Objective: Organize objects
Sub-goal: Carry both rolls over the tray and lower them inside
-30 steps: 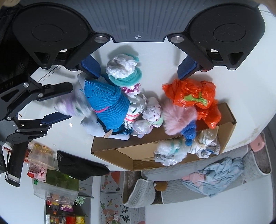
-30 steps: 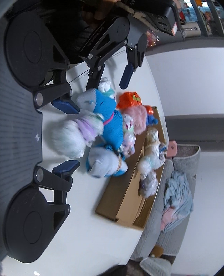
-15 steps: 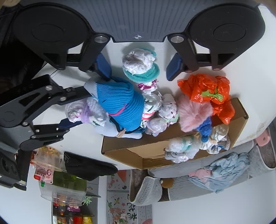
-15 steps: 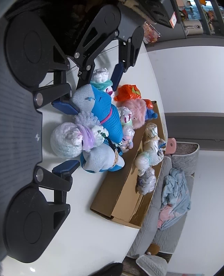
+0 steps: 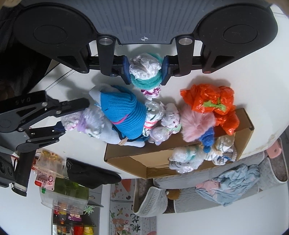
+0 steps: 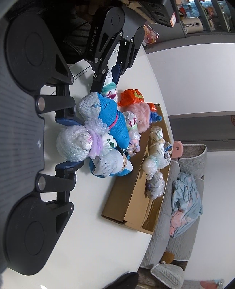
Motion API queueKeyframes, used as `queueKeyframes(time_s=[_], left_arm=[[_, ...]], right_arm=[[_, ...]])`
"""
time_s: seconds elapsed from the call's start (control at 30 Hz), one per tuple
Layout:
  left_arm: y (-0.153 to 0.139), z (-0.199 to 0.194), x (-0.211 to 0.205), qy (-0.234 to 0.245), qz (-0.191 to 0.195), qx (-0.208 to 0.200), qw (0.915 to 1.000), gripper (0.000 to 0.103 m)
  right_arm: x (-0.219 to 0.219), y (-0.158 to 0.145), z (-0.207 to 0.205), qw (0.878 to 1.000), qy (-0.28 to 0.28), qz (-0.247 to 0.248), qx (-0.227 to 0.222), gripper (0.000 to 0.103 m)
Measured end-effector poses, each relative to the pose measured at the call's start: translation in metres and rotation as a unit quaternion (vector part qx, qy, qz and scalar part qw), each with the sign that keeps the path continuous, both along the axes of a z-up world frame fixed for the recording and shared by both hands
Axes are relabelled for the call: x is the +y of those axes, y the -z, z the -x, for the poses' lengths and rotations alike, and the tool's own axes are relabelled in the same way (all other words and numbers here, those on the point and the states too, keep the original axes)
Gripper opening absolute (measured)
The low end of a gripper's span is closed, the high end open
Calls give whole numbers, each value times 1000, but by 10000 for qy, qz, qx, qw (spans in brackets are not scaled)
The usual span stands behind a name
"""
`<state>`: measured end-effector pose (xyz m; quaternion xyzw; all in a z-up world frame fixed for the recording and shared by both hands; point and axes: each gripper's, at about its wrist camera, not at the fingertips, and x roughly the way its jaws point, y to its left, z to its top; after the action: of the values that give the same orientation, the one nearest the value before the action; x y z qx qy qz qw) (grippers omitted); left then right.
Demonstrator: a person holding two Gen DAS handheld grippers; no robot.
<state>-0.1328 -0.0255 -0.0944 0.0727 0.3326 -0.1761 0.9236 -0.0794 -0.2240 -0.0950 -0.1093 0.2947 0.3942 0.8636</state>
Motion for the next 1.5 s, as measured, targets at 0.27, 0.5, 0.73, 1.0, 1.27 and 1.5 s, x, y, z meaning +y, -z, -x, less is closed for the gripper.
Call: queueKeyframes(time_s=[0.27, 0.5, 0.73, 1.0, 1.27, 1.5], left_arm=[[-19, 6, 11, -68, 67, -77, 9999, 40], [-67, -8, 37, -176, -44, -408, 9990, 40], [-122, -61, 64, -205, -342, -670, 9970, 41], [-156, -138, 74, -105, -415, -306, 9986, 41], [-109, -191, 64, 184, -225, 609, 9977, 41], [-60, -208, 61, 361, -425, 1110, 9923, 41]], right_arm=[[-7, -14, 2, 9999, 103, -31, -77, 35], [-11, -50, -7, 9994, 146, -147, -289, 35], [11, -100, -40, 9975, 109, -301, -627, 35], [61, -136, -105, 9980, -50, -355, -519, 35], [116, -105, -159, 9997, -172, 151, 8, 36], [137, -57, -180, 9969, -272, 546, 505, 36]])
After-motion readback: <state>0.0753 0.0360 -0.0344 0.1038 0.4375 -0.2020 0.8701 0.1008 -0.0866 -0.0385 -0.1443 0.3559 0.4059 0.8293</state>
